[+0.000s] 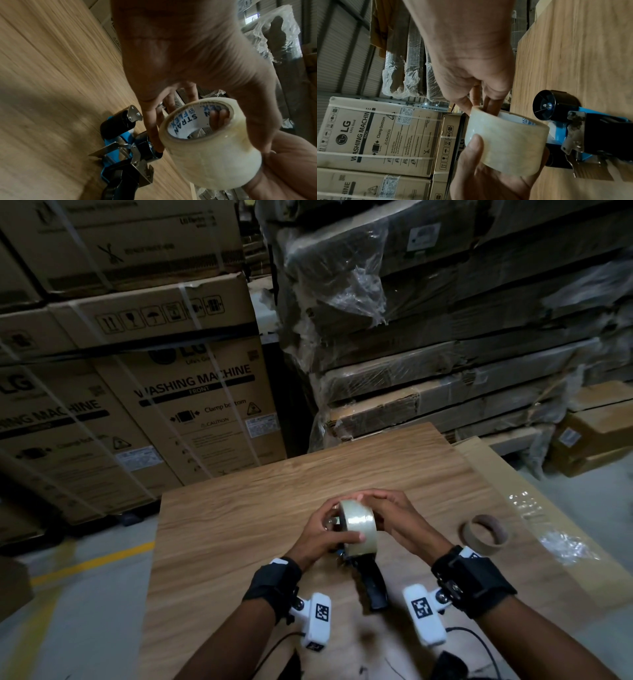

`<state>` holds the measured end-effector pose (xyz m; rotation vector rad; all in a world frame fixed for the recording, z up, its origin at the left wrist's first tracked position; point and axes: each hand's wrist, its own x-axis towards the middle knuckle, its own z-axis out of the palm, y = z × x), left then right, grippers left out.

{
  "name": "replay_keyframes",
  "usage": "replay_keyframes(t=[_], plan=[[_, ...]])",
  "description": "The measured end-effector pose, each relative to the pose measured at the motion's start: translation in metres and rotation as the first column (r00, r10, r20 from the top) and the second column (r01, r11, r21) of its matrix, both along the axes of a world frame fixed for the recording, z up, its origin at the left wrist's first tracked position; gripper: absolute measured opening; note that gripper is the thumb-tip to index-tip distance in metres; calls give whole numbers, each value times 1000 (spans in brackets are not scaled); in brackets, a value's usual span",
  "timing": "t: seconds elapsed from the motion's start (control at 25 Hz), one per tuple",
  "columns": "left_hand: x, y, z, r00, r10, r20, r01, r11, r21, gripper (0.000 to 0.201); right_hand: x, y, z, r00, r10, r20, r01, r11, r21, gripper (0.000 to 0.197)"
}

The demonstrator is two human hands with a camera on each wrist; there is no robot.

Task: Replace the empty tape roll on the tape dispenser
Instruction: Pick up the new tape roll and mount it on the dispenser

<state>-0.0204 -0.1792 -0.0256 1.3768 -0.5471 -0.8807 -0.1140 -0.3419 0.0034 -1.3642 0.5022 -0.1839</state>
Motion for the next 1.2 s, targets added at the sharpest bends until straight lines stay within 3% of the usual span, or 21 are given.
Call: replay_keyframes(t=[0.2,0.32,0.44,0.6,0.76,0.88,1.04,1.2], plan=[[2,-6,-6,983,86,-164,-73,994,80,53,2,-3,-1,999,35,-9,-35,998,60,25],[2,-10,-11,962,128,-239,-94,984,149,57,1,1,1,998,59,-17,-58,997,59,30],[3,-11,-10,972,123,-201,-88,981,174,59,0,2,3,999,29,-26,-27,998,65,29],[9,-6,-14,990,91,-104,-88,996,31,64,2,2,3,999,-38,-22,40,994,105,28],[16,-3,-20,995,96,-19,-96,995,8,75,4,2,2,999,-50,-17,51,991,122,28],[17,-6,-18,995,102,-20,-101,994,36,60,4,2,-1,1000,-17,-15,19,994,104,35],[10,-10,-5,982,176,-63,-172,983,61,23,2,6,5,998,57,26,-58,997,53,44],[9,-9,-3,988,150,-46,-148,988,42,33,3,6,6,1000,12,18,-13,999,44,39]])
